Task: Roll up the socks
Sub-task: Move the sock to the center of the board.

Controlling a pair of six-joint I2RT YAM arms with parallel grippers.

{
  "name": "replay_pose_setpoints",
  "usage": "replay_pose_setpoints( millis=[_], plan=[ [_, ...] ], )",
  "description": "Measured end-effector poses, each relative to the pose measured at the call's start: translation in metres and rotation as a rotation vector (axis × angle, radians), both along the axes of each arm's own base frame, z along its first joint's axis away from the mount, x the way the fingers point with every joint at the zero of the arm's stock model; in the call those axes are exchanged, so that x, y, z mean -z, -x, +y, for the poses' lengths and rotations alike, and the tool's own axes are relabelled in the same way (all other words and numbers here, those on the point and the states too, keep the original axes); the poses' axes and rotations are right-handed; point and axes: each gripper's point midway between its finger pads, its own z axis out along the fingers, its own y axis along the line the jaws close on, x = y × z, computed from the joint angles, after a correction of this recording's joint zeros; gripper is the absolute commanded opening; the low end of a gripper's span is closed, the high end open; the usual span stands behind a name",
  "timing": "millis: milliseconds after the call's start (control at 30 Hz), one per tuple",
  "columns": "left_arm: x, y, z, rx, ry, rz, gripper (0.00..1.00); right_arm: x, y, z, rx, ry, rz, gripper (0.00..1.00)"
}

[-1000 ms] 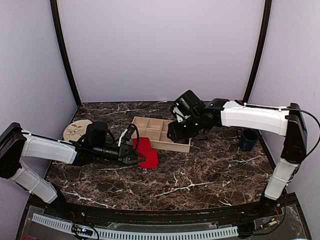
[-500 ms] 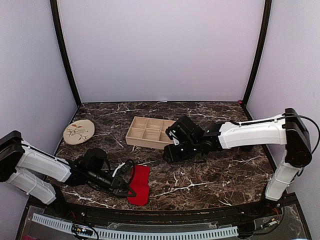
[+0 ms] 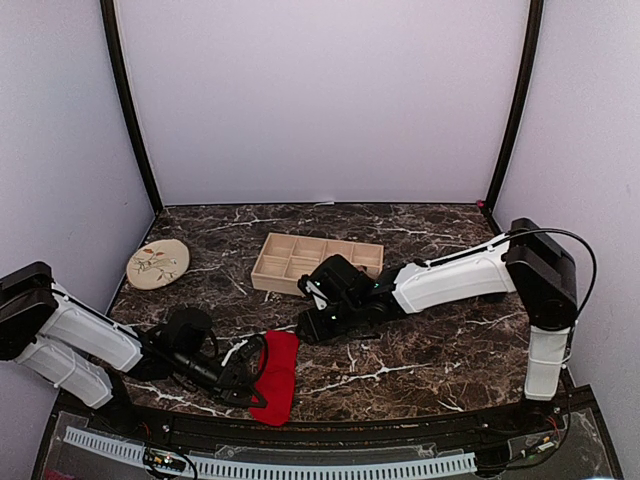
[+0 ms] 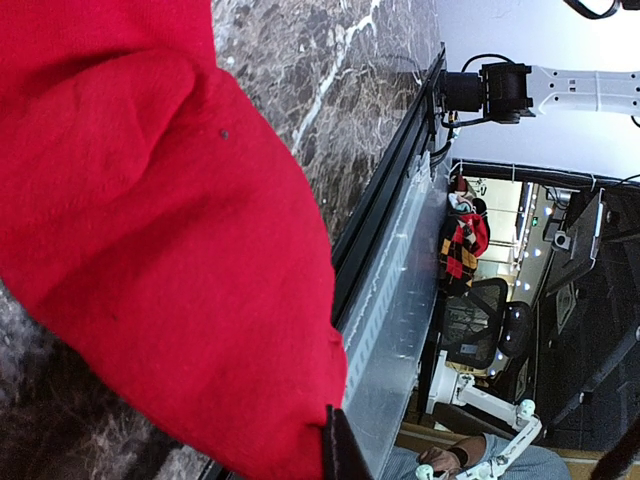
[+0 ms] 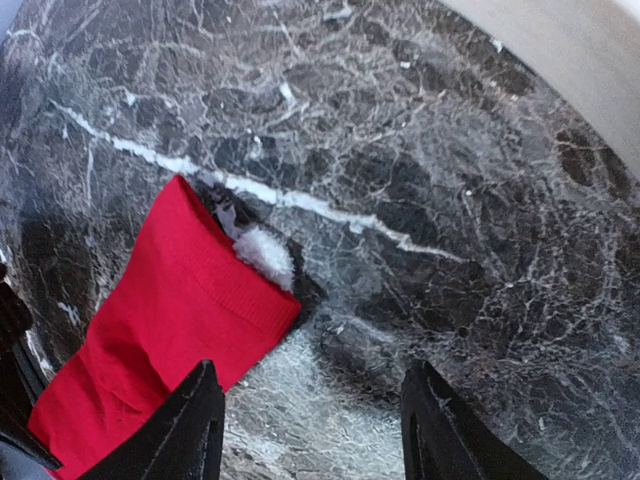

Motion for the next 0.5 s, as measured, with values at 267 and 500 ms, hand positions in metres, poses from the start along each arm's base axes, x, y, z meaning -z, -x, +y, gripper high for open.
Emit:
replay_pose_setpoints(
  millis=[267,500],
  plan=[
    [0.005,0.002,0.002,-0.008,-0.003,0.020,0.00,0.016,-0.003,0.019,-0.044,-0.013,0.010,0.57],
    [0.008,0.001,0.000,-0.009,-0.004,0.025,0.00,0.019,-0.001,0.031,-0.066,-0.047,0.033,0.54]
  ],
)
